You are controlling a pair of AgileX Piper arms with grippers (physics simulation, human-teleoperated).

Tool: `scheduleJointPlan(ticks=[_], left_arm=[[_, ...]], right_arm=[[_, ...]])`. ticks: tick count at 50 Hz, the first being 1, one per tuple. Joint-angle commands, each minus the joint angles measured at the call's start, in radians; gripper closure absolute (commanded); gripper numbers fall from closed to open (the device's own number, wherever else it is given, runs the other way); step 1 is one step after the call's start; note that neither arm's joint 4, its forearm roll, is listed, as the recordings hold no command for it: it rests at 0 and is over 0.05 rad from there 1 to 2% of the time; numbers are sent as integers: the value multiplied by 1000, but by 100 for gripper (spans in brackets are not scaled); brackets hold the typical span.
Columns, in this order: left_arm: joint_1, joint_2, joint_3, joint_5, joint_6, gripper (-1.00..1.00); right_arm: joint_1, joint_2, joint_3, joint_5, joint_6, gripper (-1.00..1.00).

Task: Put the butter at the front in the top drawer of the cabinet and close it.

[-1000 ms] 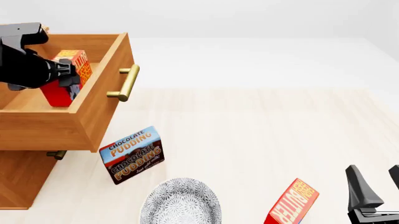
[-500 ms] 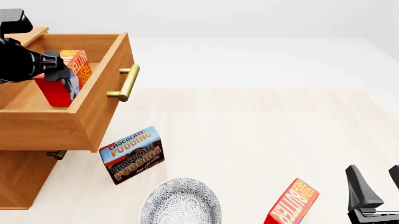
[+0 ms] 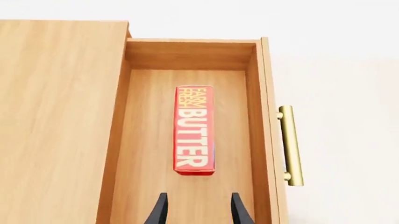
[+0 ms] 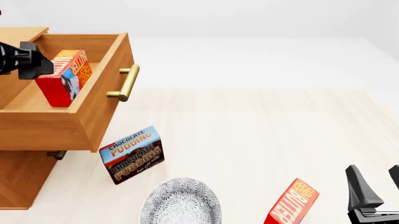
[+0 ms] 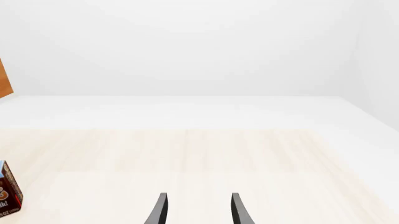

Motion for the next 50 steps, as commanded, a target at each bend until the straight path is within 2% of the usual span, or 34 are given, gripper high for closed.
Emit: scheduleJointPlan(ticks=[1, 8, 12, 23, 33, 50], left_arm=[[-15, -67, -24, 59, 18, -100], [-58, -81, -46, 75, 36, -100], [-123, -75, -59, 68, 14, -100], [-187, -52, -100, 69, 34, -100], [-273, 0, -139, 35, 28, -100], [-371, 128, -217, -14, 24, -100]], right_arm=[[0, -1, 1, 0, 0, -100], [0, -1, 1, 0, 0, -100], [0, -1, 1, 0, 0, -100], [0, -1, 1, 0, 0, -100], [0, -2, 1, 0, 0, -100], [0, -1, 1, 0, 0, -100]])
